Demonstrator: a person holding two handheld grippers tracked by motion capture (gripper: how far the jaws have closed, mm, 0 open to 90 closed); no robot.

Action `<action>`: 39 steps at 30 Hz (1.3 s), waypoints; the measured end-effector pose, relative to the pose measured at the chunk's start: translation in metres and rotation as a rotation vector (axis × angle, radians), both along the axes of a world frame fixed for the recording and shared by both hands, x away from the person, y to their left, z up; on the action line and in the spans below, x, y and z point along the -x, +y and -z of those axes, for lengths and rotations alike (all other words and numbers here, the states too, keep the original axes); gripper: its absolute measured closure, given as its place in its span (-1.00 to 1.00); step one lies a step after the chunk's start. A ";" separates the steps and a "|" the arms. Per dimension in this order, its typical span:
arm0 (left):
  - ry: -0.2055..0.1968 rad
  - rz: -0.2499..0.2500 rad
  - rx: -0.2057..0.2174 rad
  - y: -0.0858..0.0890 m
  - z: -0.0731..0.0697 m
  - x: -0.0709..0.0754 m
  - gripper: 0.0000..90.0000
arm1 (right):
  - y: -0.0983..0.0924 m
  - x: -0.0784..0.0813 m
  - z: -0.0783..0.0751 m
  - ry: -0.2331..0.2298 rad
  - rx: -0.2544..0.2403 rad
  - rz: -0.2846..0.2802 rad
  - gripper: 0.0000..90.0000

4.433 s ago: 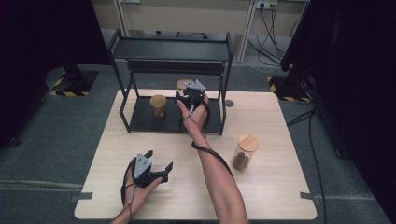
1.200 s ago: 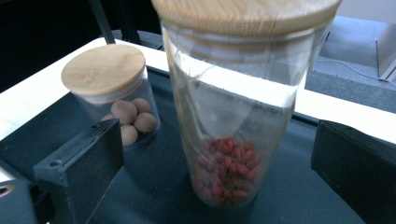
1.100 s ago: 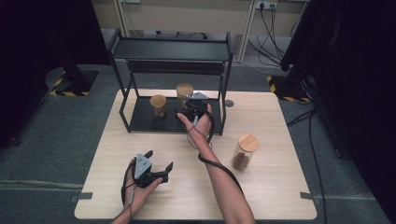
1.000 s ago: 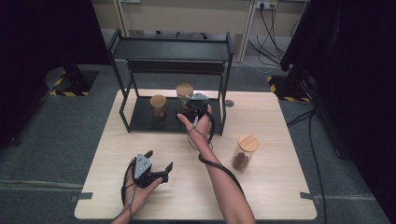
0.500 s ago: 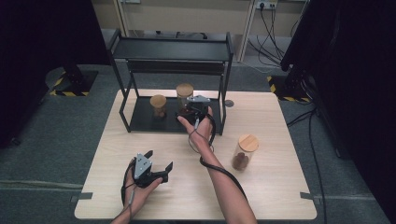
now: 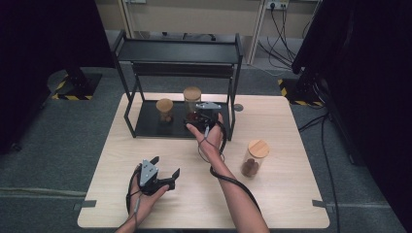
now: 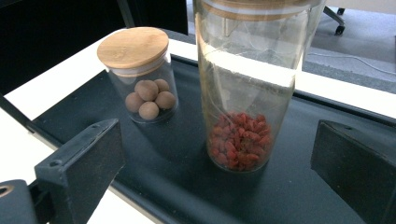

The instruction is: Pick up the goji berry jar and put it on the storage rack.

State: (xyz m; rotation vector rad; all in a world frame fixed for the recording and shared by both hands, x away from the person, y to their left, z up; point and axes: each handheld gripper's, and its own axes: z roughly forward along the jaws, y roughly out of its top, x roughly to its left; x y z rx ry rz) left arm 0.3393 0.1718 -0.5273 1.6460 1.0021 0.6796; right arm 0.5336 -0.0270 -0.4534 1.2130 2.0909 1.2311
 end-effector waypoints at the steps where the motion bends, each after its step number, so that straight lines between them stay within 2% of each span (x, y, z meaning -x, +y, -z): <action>1: 0.001 0.000 0.000 0.000 0.000 0.000 -0.87 | 0.000 0.001 0.000 0.001 0.002 -0.003 -0.93; 27: 0.001 -0.002 0.003 0.000 0.000 0.000 -0.87 | -0.012 0.027 0.006 0.011 0.011 -0.039 -0.93; 39: 0.000 -0.002 0.004 0.000 0.000 0.000 -0.87 | -0.013 0.040 0.007 -0.003 0.009 -0.060 -0.93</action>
